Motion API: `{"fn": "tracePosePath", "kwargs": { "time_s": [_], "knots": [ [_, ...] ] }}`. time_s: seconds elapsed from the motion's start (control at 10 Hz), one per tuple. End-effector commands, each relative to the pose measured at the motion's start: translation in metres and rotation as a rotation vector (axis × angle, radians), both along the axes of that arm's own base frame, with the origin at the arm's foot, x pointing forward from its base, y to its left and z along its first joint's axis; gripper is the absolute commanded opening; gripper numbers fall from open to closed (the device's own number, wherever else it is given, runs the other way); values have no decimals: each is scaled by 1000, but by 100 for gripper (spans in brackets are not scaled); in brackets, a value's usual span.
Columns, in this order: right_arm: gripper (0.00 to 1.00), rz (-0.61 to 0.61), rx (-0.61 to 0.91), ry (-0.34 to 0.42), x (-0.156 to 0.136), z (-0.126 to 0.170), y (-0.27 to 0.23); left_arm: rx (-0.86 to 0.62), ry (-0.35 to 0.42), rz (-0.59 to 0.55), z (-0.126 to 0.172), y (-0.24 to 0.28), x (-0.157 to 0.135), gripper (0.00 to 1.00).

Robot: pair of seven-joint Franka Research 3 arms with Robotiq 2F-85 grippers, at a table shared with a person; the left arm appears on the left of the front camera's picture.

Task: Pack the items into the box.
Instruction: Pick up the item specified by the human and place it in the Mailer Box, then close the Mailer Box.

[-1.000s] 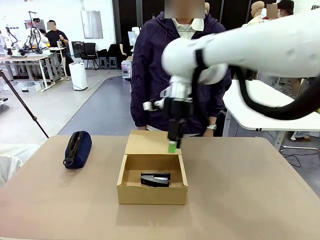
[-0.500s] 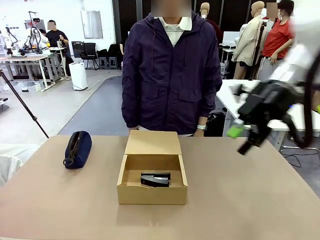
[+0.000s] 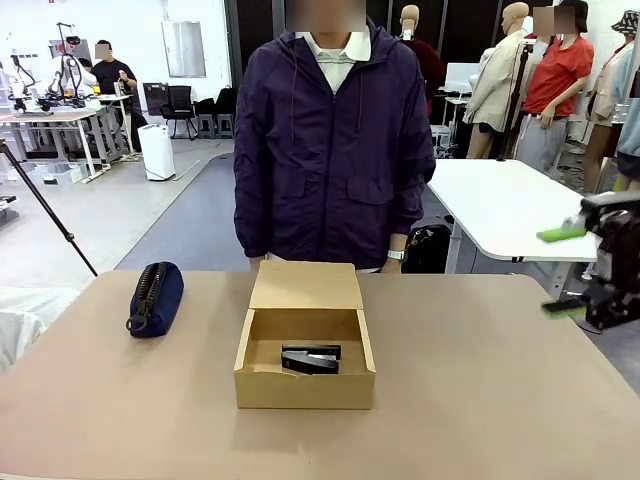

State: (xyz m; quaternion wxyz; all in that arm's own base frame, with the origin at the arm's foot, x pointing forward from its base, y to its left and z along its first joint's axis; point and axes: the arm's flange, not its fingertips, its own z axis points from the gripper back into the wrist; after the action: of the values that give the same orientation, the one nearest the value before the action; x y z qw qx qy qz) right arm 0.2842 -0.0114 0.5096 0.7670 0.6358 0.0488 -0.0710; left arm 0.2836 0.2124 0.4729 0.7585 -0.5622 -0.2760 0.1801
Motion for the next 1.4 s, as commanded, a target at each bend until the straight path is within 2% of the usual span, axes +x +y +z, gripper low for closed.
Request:
{"fn": "tracePosePath", "kwargs": {
  "time_s": [0.0, 1.3],
  "knots": [
    [100, 65, -62, -30, -11, 2, 10, -8, -24, -1, 1, 0, 0, 100],
    [100, 65, -62, -30, -11, 2, 10, -8, -24, -1, 1, 0, 0, 100]
  ]
}}
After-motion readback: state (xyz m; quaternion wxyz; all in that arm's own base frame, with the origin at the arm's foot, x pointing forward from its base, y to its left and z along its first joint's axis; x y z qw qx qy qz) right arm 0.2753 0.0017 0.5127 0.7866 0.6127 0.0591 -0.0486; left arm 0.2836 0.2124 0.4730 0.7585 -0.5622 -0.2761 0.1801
